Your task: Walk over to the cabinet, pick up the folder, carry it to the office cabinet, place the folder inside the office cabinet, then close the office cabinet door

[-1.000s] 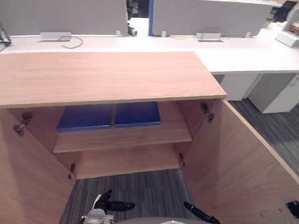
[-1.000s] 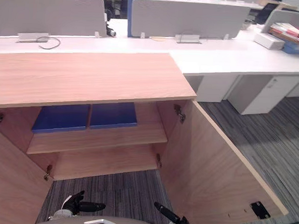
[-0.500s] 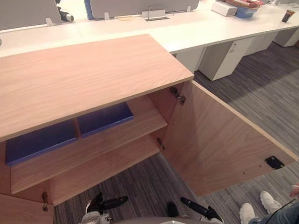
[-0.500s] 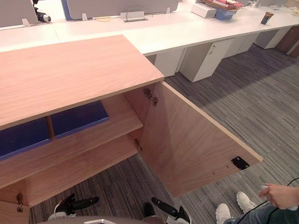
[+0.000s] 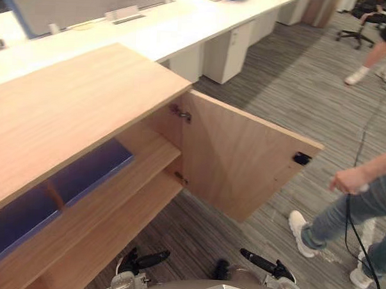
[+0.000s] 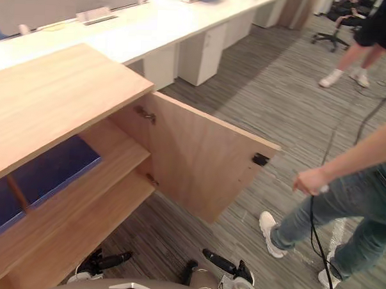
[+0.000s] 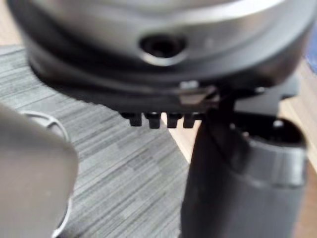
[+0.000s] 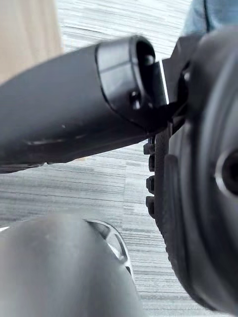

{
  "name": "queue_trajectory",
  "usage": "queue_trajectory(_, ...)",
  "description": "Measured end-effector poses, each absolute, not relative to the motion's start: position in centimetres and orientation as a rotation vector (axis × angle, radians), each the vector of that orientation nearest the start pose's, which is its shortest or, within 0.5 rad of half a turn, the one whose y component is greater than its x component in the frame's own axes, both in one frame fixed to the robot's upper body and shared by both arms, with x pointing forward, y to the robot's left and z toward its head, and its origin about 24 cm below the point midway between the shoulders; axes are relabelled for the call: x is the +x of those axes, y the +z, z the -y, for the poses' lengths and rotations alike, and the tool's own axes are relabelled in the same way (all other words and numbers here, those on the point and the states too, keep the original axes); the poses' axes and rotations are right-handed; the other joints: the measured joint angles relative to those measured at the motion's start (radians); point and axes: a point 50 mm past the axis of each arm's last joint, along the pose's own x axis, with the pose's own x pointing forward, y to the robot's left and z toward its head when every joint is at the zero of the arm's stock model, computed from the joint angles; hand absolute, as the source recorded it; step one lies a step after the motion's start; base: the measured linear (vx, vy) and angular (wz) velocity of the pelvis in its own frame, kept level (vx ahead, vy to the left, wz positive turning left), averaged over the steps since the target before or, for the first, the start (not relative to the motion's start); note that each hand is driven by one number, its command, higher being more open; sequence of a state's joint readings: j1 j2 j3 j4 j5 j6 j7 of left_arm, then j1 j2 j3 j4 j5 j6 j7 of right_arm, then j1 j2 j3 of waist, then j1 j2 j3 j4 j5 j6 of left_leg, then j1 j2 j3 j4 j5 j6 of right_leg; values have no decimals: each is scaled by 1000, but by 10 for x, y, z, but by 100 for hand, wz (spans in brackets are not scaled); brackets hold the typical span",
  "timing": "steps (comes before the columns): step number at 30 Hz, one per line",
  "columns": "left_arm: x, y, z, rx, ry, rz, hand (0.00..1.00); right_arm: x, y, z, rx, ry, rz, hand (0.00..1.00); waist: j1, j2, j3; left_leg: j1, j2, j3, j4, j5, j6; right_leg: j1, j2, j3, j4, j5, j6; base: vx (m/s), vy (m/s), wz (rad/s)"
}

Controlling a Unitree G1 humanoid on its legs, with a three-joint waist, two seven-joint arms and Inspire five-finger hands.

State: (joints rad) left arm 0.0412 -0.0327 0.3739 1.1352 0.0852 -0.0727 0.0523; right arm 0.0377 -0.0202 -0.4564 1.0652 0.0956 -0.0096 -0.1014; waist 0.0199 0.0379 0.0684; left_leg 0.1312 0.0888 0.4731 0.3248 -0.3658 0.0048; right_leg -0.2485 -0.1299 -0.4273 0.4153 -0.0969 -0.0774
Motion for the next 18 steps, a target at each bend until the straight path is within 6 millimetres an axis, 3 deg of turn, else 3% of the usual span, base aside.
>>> queue_trajectory(1,90,-167,-179,-133,331,-1112,100,91,-161,215,270,-598,-1067,100,2,3,6,-2,2,-12,15,4,9,15,23,4,-25,19,1,0,-162,-107)
queue_trajectory(3,86,-169,-177,-138,321,-1123,100,89,-161,218,287,-627,-1071,100,10,35,-5,-24,20,-80,-6,25,63,43,106,81,-189,126,43,-15,-148,-107)
queue_trajectory(4,84,-170,-170,-143,300,-1127,100,96,-158,230,291,-660,-1054,100,9,63,-14,-17,48,-89,-66,32,14,0,83,42,-54,38,-4,53,-144,-52)
queue_trajectory(5,87,-169,-170,-127,274,-1121,100,88,-160,233,317,-701,-1069,100,-13,44,2,-20,27,-93,-74,35,-13,-22,-42,-1,136,-76,12,89,-155,-15)
queue_trajectory(6,89,-168,-175,-109,272,-1116,100,82,-161,233,319,-713,-1087,100,-18,36,7,-20,22,-94,-75,36,-21,-6,-90,-9,155,-94,39,98,-181,19)
queue_trajectory(7,90,-167,-182,-92,279,-1109,100,73,-164,231,324,-718,-1122,100,-19,2,9,-21,20,-91,-67,35,-32,21,-130,-5,126,-105,98,66,-267,-21)
queue_trajectory(8,89,-165,-197,-60,314,-1106,100,69,-167,225,340,-709,-1152,100,-9,-18,12,-30,29,-89,-51,38,-46,43,-99,8,49,-123,127,71,-327,-57)
queue_trajectory(9,86,-166,-199,-57,324,-1120,100,65,-167,228,336,-714,-1159,100,-4,-2,15,-47,69,-91,-27,47,-47,73,-32,18,-37,-76,114,75,-312,-72)
queue_trajectory(10,83,-167,-202,-66,341,-1126,100,61,-168,229,335,-719,-1172,100,2,11,8,-70,91,-98,18,58,-41,99,0,26,-102,-44,94,70,-245,-66)
queue_trajectory(11,81,-166,-204,-75,363,-1127,100,58,-169,229,335,-721,-1192,100,4,-5,9,-90,101,-125,34,52,-60,123,18,40,-172,-12,81,46,-170,-49)
queue_trajectory(13,78,-167,-206,-84,385,-1128,100,53,-170,230,333,-728,-1208,100,2,-8,10,-89,92,-145,-44,53,-72,145,29,55,-225,16,76,-10,-67,-36)
queue_trajectory(14,75,-167,-207,-90,404,-1135,100,51,-170,230,336,-731,-1216,100,2,-6,9,-89,91,-154,-120,86,-80,149,38,71,-244,28,78,-28,8,-52)
queue_trajectory(15,68,-168,-209,-96,429,-1147,100,51,-170,231,347,-744,-1212,100,5,-6,7,-83,87,-166,-153,142,-107,150,46,94,-256,38,85,-20,23,-48)
queue_trajectory(18,58,-168,-215,-98,467,-1167,100,47,-172,225,378,-754,-1220,100,-6,-15,-15,-83,66,-165,-171,151,-104,171,43,103,-332,81,109,18,85,-9)
